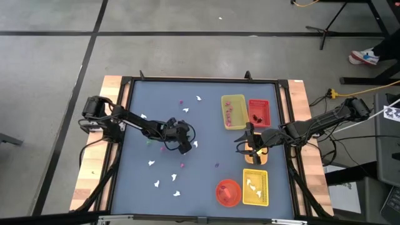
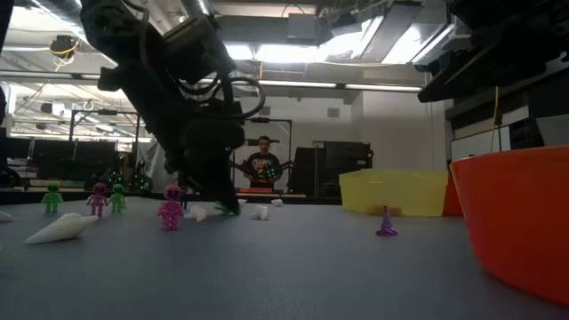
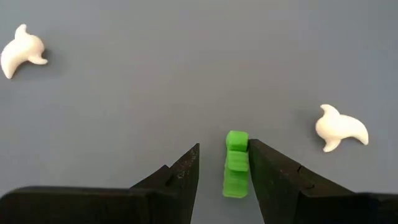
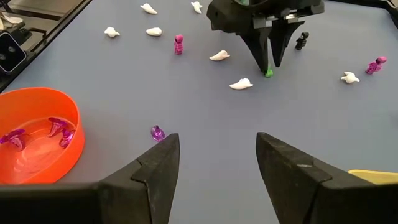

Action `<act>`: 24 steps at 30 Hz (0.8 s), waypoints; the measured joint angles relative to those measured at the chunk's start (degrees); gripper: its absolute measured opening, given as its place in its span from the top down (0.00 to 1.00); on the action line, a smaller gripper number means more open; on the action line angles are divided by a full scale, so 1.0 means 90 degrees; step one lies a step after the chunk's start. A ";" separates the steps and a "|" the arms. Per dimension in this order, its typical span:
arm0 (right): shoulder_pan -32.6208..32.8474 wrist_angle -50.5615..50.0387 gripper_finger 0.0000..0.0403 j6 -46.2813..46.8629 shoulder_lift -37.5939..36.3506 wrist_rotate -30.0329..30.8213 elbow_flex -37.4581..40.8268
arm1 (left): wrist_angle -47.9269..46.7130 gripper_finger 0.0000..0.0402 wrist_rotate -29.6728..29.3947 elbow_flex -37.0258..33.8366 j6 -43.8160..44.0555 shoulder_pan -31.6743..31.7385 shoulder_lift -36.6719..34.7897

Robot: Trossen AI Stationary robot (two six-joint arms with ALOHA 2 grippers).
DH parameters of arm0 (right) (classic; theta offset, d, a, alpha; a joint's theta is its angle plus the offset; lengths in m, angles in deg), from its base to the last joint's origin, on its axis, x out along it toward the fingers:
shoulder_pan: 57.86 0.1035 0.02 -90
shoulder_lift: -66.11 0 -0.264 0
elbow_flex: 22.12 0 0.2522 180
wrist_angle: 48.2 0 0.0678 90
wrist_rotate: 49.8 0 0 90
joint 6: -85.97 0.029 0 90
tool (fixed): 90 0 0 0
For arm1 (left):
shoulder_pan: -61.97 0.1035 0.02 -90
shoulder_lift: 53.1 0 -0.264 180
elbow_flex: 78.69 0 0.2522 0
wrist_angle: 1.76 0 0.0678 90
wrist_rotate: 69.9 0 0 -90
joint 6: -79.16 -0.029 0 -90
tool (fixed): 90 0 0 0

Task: Sort Halloween decoration
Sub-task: Put the green skeleton toy into the middle yellow bin

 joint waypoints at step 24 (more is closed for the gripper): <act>0.0000 0.0002 0.48 0.0000 -0.0002 0.0000 0.0000 | -0.0020 0.96 0.0165 0.0000 -0.0001 -0.0003 0.0037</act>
